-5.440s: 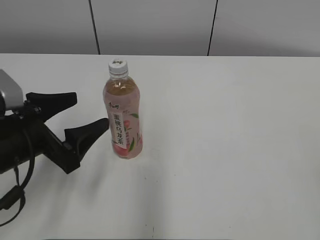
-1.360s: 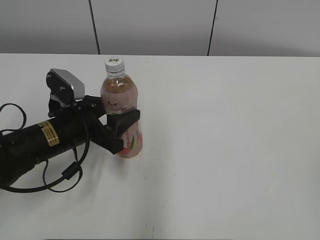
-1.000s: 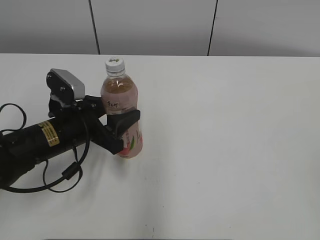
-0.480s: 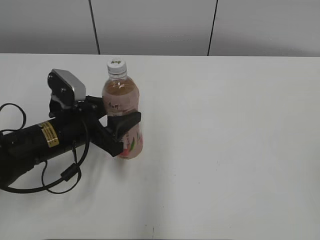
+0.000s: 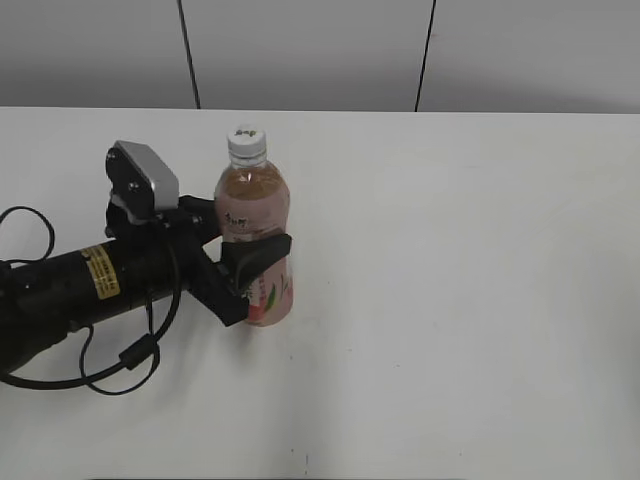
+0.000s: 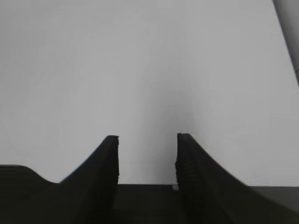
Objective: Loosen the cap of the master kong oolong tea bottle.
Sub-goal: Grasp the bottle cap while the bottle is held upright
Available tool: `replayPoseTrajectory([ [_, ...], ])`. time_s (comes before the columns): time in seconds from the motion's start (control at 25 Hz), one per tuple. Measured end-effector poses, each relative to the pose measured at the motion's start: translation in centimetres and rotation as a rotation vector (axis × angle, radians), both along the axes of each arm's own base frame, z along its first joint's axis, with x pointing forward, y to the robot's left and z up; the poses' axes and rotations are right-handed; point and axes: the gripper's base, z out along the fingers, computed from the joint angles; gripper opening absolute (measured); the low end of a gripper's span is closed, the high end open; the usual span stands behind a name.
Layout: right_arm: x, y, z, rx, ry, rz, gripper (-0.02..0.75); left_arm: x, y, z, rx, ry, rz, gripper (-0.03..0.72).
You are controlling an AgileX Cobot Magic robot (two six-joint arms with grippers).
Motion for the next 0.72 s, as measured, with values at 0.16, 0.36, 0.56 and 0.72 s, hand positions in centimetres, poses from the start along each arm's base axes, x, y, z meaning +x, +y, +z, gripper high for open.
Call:
replayPoseTrajectory([
  [0.16, 4.6, 1.3, 0.7, 0.051, 0.133, 0.091, 0.315, -0.3, -0.2, 0.0, 0.008, -0.006, -0.046, 0.394],
  [0.36, 11.3, 3.2, 1.5, 0.152, 0.303, 0.198, 0.315, -0.4, -0.3, 0.0, 0.010, -0.008, -0.064, 0.394],
  [0.56, 16.7, 4.4, 2.2, 0.220, 0.455, 0.253, 0.315, -0.4, -0.3, 0.0, 0.008, -0.006, -0.064, 0.394],
  [0.72, 19.6, 5.4, 2.3, 0.206, 0.547, 0.286, 0.315, -0.5, -0.3, 0.0, 0.008, -0.006, -0.065, 0.394],
])
